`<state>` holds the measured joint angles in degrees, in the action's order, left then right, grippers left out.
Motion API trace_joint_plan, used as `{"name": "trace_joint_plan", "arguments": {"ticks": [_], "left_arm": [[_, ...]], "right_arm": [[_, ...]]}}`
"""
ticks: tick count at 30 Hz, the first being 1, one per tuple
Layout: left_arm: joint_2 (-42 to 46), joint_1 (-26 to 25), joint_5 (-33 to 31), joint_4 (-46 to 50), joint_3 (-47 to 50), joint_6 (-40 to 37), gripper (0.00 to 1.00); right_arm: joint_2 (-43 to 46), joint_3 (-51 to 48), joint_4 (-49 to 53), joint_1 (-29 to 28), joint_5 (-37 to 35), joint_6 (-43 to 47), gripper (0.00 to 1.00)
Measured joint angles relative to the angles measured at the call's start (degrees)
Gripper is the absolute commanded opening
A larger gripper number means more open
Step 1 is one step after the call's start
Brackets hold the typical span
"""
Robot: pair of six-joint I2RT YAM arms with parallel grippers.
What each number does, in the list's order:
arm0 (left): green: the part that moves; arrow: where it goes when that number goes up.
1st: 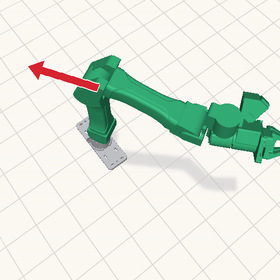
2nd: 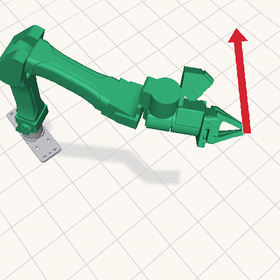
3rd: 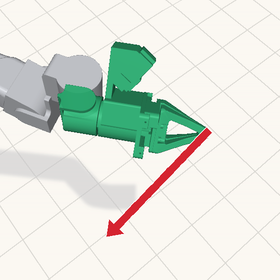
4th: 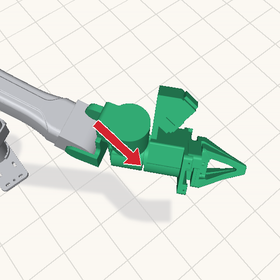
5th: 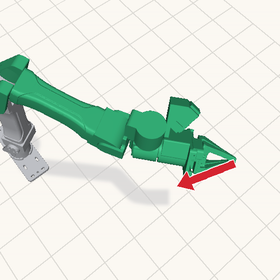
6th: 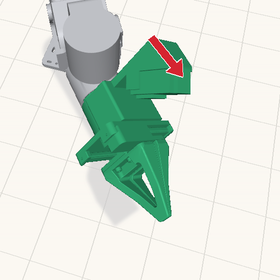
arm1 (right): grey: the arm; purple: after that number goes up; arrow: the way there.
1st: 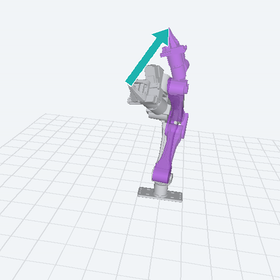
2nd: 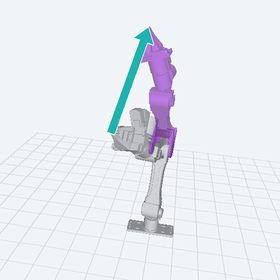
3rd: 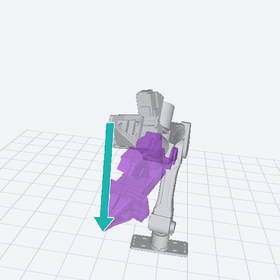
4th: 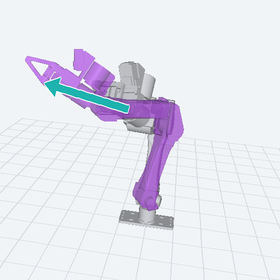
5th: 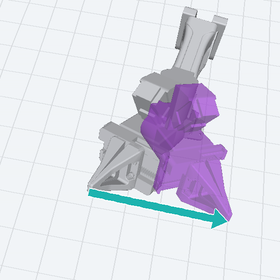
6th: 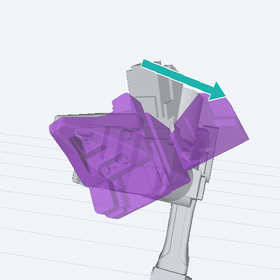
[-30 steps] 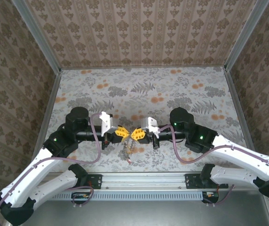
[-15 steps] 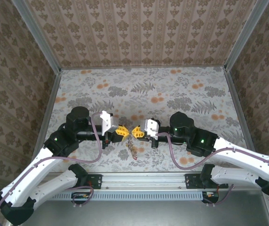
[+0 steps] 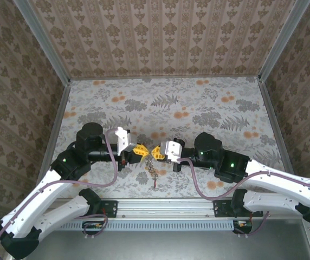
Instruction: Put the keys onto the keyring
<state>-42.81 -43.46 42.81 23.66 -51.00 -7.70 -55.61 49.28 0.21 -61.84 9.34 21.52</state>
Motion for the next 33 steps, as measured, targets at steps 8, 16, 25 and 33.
{"name": "trace_joint_plan", "arguments": {"ticks": [8,16,25,33], "left_arm": [[0.0,-0.1,-0.4,0.0,0.0,0.0,0.0],[0.0,-0.1,-0.7,-0.6,0.0,0.0,0.0],[0.0,-0.1,-0.6,-1.6,0.0,0.0,0.0],[0.6,-0.3,0.0,-3.3,0.0,0.0,0.0]], "right_arm": [[0.5,-1.2,-0.6,-0.8,-0.8,0.9,0.13],[0.7,-1.8,-1.5,-1.1,-1.2,1.1,0.21],[2.4,-2.9,-1.7,-1.2,-1.5,0.1,0.27],[6.7,-3.7,-2.1,3.6,0.6,-6.1,0.32]]}}
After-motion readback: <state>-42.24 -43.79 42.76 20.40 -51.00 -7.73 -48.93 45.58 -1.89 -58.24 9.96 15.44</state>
